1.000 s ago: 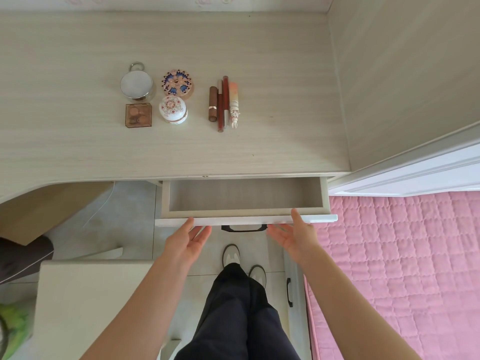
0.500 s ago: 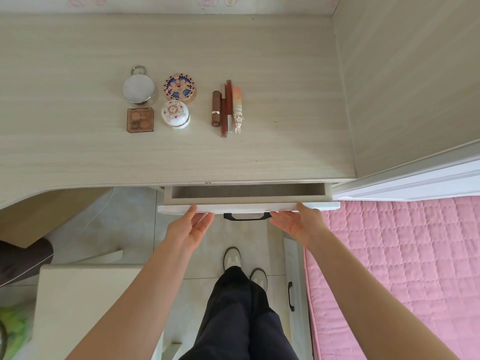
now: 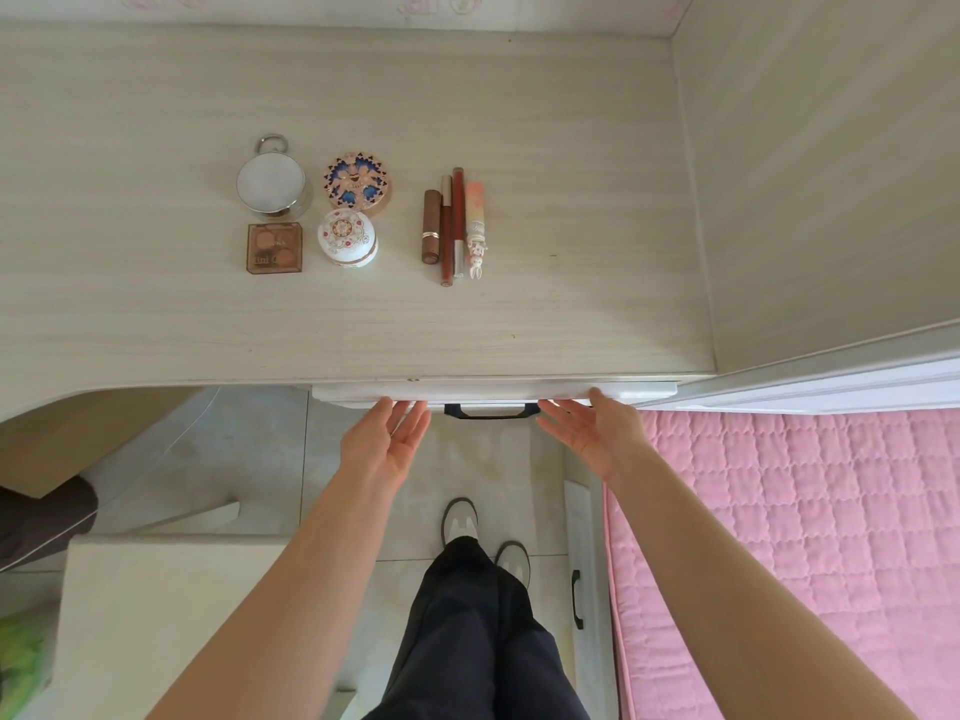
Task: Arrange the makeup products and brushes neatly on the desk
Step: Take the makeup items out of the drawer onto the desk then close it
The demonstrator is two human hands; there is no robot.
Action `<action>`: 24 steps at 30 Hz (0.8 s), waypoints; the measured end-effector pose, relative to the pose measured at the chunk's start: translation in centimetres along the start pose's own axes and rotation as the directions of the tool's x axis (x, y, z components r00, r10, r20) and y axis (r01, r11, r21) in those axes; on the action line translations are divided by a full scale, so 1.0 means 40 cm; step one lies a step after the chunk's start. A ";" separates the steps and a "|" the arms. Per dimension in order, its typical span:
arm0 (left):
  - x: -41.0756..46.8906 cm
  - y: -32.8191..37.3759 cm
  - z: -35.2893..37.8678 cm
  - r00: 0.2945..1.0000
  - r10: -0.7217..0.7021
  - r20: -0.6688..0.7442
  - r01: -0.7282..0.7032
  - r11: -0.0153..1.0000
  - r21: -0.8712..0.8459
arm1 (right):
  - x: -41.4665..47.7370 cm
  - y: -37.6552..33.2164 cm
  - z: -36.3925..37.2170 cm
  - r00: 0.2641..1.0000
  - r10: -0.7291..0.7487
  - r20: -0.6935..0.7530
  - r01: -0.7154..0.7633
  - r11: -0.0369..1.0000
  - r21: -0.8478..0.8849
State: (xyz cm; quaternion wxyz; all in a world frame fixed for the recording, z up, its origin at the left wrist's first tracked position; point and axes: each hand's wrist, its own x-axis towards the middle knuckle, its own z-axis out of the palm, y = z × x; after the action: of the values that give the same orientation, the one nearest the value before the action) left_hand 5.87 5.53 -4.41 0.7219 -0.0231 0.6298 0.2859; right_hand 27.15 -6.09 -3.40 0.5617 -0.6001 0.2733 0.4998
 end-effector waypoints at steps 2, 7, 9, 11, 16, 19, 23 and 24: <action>0.002 -0.001 -0.005 1.000 -0.018 0.008 0.018 0.999 -0.031 | 0.005 -0.002 -0.001 1.000 0.002 0.008 -0.002 1.000 -0.004; 0.005 0.007 -0.006 0.998 -0.053 0.026 0.055 0.996 -0.070 | 0.011 -0.006 0.006 1.000 0.020 0.006 -0.020 1.000 0.020; 0.007 0.010 -0.001 0.998 -0.059 0.030 0.061 0.995 -0.077 | 0.014 -0.007 0.011 1.000 0.024 0.001 -0.024 0.999 0.032; 0.010 0.014 0.002 0.997 -0.064 0.040 0.067 0.995 -0.079 | 0.019 -0.011 0.013 1.000 0.028 0.003 -0.028 0.999 0.044; 0.017 0.019 0.016 0.996 -0.063 0.059 0.068 0.995 -0.079 | 0.026 -0.024 0.018 0.999 0.035 0.027 -0.037 0.994 0.098; 0.023 0.019 0.025 0.996 -0.056 0.063 0.061 0.995 -0.083 | 0.027 -0.025 0.017 0.997 0.021 0.078 -0.030 0.993 0.112; 0.029 0.018 0.021 0.996 -0.042 0.083 0.048 0.997 -0.068 | 0.028 -0.024 0.004 0.995 0.002 0.096 -0.013 0.994 0.107; 0.029 0.017 0.018 0.996 -0.029 0.087 0.034 0.998 -0.054 | 0.028 -0.024 0.003 0.996 0.003 0.094 -0.012 0.995 0.101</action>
State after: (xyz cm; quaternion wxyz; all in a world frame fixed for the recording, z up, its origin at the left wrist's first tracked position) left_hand 6.25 6.81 -5.12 0.7520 -0.0407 0.5893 0.2925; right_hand 28.35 -5.51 -4.00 0.6017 -0.5457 0.2738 0.5150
